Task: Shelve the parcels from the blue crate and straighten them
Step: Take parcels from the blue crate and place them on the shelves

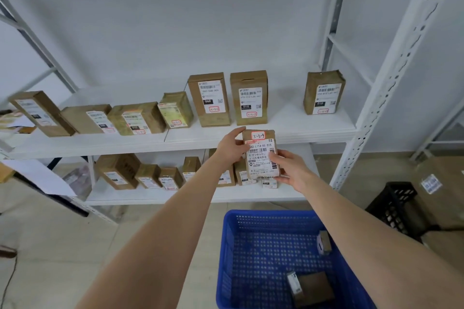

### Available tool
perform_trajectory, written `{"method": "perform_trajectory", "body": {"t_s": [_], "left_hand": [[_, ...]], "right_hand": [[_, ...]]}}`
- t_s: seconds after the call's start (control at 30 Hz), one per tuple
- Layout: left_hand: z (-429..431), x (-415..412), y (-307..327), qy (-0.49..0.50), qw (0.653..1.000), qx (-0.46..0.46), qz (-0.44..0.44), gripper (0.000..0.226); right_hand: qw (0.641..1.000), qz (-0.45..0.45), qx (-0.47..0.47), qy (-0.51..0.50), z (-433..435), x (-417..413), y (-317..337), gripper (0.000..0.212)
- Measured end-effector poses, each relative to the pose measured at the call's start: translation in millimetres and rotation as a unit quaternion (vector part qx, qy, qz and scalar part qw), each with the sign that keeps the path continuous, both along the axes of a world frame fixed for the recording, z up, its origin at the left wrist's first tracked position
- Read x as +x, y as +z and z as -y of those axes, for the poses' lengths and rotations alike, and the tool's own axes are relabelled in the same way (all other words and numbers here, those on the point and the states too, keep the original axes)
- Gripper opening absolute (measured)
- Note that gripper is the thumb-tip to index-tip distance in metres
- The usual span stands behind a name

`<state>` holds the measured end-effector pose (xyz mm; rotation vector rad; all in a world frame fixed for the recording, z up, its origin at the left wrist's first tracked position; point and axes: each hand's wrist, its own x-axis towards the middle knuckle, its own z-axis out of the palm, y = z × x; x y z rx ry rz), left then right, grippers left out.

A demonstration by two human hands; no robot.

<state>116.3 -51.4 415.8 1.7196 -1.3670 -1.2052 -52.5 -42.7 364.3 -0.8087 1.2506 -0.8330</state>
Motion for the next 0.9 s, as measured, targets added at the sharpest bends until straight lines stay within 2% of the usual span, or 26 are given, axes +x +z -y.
{"method": "perform_trajectory", "body": {"t_s": [0.1, 0.2, 0.53, 0.9], "left_hand": [[15, -15, -2, 0.001, 1.000, -0.013, 0.011, 0.058], [32, -26, -6, -0.002, 1.000, -0.029, 0.011, 0.056], [94, -53, -22, -0.036, 0.998, -0.040, -0.038, 0.060], [146, -84, -13, -0.021, 0.996, -0.078, 0.022, 0.051]], "right_hand": [[1.000, 0.000, 0.004, -0.012, 13, -10, -4, 0.037], [1.000, 0.005, 0.005, -0.023, 25, -19, -3, 0.031], [0.997, -0.029, -0.018, -0.075, 72, -47, -1, 0.036], [0.988, -0.107, -0.079, -0.079, 131, -68, -7, 0.036]]}}
